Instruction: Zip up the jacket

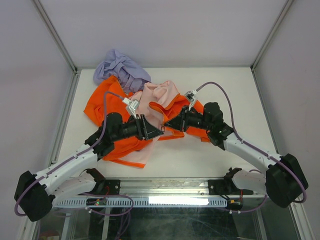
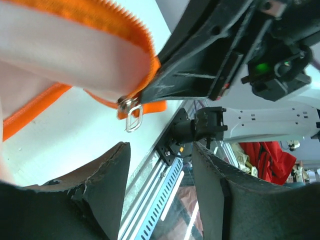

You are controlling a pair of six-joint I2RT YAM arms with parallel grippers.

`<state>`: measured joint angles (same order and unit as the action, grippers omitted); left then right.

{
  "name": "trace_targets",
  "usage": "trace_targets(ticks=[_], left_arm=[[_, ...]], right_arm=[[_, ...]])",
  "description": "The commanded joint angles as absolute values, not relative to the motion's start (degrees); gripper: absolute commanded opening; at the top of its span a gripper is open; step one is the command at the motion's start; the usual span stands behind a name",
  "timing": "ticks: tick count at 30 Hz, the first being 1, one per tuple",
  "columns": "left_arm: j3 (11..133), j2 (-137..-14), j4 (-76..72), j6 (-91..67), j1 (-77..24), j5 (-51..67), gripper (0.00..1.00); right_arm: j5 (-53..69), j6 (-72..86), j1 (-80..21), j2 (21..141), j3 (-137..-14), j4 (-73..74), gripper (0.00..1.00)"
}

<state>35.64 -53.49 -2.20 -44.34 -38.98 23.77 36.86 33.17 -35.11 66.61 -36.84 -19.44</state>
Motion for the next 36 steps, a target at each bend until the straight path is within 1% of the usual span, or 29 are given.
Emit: trace_targets(ticks=[1, 10, 13, 16, 18, 19, 21, 22, 27, 31, 34, 36], left_arm=[[31.8, -54.4, -12.8, -54.5, -40.4, 18.1, 0.51], [31.8, -58.1, -18.9, -57.8, -42.2, 16.3, 0.50], [31.5, -59.3, -22.2, -59.2, -42.2, 16.8, 0.45], [31.5, -60.2, -23.9, -60.4, -42.2, 17.7, 0.35], [31.2, -60.3, -24.4, -60.8, -42.2, 18.3, 0.23], [31.0, -60.1, -24.4, -60.9, -42.3, 18.6, 0.15], [30.3, -59.3, -24.3, -61.1, -42.3, 18.5, 0.03], [29.9, -58.7, -24.0, -61.2, -42.2, 18.2, 0.00], [29.3, -53.9, -17.7, -59.0, -42.2, 15.4, 0.00], [29.3, -49.0, -9.6, -56.3, -41.8, 13.9, 0.00], [30.2, -48.7, -1.1, -53.2, -41.7, 15.6, 0.00], [30.7, -49.9, 2.3, -51.7, -41.6, 18.5, 0.11]], right_arm=[[33.4, 36.4, -35.1, 63.1, -36.9, -25.0, 0.00], [34.3, 38.8, -35.2, 63.0, -35.7, -28.5, 0.00], [34.7, 39.2, -35.2, 62.6, -35.3, -29.2, 0.00], [34.7, 39.3, -35.2, 62.3, -35.0, -29.2, 0.00], [34.6, 39.4, -35.2, 61.9, -34.7, -29.2, 0.00], [34.4, 39.4, -35.2, 61.7, -34.6, -29.2, 0.00], [34.2, 39.2, -35.2, 61.3, -34.6, -29.0, 0.00], [34.1, 39.2, -35.2, 61.2, -34.5, -28.8, 0.00], [34.6, 38.5, -34.5, 60.2, -34.8, -27.8, 0.00], [35.1, 37.7, -33.0, 58.6, -34.7, -27.0, 0.00], [35.5, 36.9, -32.1, 57.5, -34.8, -26.2, 0.00], [36.2, 36.0, -31.8, 57.3, -35.0, -26.1, 0.00]])
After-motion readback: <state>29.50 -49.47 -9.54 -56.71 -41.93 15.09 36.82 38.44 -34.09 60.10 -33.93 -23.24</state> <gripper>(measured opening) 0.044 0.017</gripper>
